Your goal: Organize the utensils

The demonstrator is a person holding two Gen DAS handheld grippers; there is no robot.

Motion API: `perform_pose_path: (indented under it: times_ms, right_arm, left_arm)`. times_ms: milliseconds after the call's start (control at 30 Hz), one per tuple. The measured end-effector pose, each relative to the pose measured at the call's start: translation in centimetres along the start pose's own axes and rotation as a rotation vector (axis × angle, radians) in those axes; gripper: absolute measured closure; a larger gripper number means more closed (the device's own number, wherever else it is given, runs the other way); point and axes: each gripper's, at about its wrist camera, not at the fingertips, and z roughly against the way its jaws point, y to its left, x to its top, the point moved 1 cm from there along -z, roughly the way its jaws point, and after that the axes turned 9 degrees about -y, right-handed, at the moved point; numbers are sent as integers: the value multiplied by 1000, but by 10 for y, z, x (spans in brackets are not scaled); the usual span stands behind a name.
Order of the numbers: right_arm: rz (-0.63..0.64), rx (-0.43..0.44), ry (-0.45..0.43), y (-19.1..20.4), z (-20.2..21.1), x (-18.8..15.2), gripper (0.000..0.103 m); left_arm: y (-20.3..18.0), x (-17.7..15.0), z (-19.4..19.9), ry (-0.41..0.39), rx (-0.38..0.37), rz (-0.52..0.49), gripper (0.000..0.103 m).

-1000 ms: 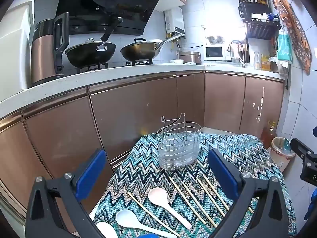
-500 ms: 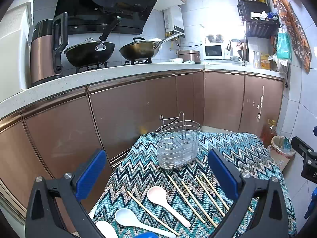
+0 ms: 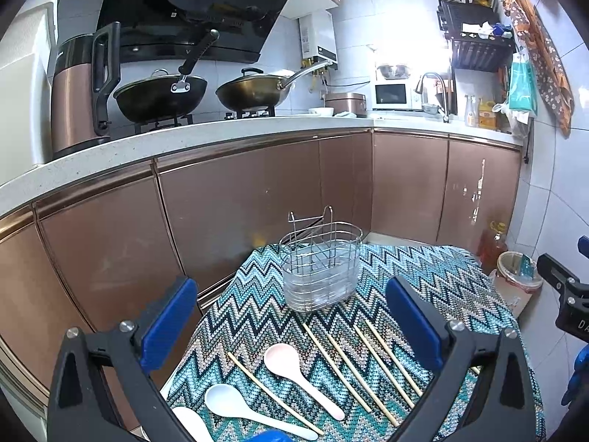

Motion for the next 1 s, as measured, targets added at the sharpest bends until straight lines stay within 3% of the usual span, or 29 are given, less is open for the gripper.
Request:
perform_pose_path:
  times_ms: [633,1000]
  right_arm:
    - [-30,52,-44,-10,24,3,0]
    - [-22,56,-95,-15,52,8,0]
  left_arm:
    - [-9,6,18,3,-5,-31,0]
    - [-11,15,47,-43,12,-65,0]
